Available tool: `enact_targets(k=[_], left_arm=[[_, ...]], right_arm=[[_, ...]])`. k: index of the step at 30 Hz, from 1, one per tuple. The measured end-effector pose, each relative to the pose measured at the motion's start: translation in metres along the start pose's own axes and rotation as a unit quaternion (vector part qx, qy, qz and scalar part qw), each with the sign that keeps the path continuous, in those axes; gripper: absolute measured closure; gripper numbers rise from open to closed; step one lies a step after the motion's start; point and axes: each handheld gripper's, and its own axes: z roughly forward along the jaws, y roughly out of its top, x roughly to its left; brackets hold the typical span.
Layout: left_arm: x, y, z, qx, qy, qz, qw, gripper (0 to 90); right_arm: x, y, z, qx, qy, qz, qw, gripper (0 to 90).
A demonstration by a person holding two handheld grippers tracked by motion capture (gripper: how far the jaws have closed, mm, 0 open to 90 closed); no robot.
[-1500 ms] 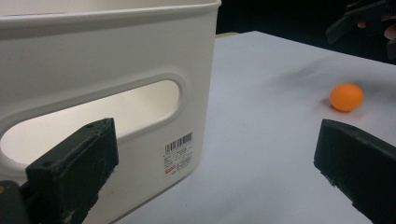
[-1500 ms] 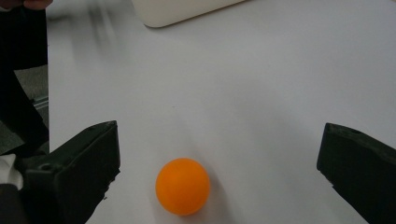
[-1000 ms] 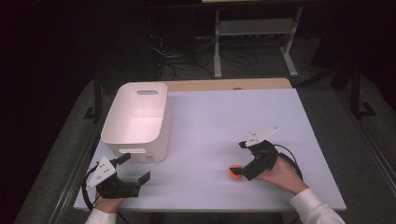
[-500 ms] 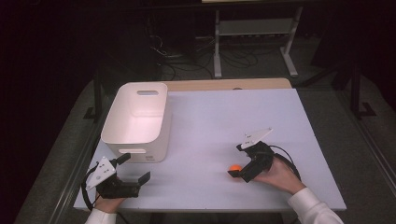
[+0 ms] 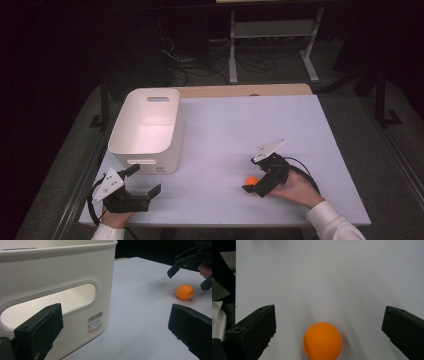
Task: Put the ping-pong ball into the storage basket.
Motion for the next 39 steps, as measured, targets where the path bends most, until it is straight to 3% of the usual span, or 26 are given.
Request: enact_targets(k=[14, 18, 24, 29, 39], left_arm=[[0.001, 0.0, 0.0, 0.006, -0.001, 0.006, 1.0, 0.0], [0.001, 0.0, -0.001, 0.005, -0.001, 0.006, 1.0, 0.0], [0.001, 0.0, -0.001, 0.007, -0.001, 0.006, 1.0, 0.0], [0.001, 0.0, 0.0, 0.008, -0.002, 0.008, 0.9999, 0.0], [0.001, 0.0, 0.0, 0.008, -0.002, 0.008, 0.9999, 0.0]], right_arm=[[0.002, 0.0, 0.009, 0.026, 0.0, -0.014, 0.9996, 0.0], [0.002, -0.001, 0.011, 0.035, 0.003, -0.008, 0.9994, 0.0], [0.0, -0.003, 0.016, 0.059, 0.001, -0.021, 0.998, 0.0], [-0.001, -0.005, 0.015, 0.071, 0.011, -0.017, 0.9972, 11.4], [-0.003, -0.007, 0.009, 0.068, -0.009, -0.019, 0.9974, 20.2]])
